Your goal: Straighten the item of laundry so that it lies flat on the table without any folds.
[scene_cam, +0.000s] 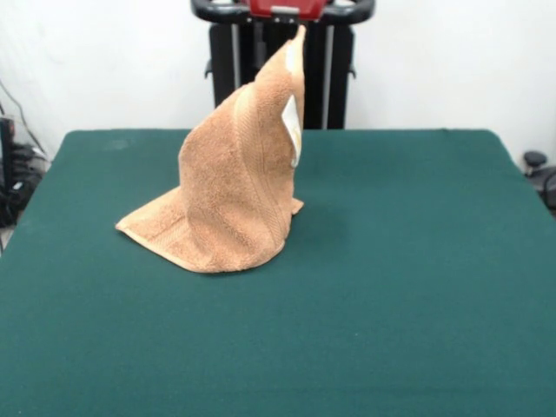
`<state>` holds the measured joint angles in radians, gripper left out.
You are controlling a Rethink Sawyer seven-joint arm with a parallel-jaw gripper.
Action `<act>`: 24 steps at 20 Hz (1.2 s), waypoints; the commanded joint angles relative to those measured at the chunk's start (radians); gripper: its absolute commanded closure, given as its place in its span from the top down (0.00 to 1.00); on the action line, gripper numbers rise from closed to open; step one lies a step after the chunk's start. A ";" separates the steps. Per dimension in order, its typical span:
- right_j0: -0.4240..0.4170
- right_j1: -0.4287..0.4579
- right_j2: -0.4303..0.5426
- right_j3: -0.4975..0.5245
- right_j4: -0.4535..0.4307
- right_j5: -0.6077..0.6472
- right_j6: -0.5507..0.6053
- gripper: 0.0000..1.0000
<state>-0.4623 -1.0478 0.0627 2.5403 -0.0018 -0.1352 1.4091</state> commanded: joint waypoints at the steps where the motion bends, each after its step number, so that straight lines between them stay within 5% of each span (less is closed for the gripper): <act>1: 0.060 0.071 0.082 0.096 -0.008 -0.105 0.335 1.00; 12: 0.044 -0.028 0.107 0.095 0.013 0.017 0.296 1.00; 17: 0.023 -0.272 0.145 0.117 0.078 0.270 0.249 1.00; 24: 0.137 -0.500 -0.012 -0.015 0.090 0.670 0.191 1.00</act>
<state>-0.3881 -1.3644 0.0736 2.5642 0.0418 0.1918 1.4091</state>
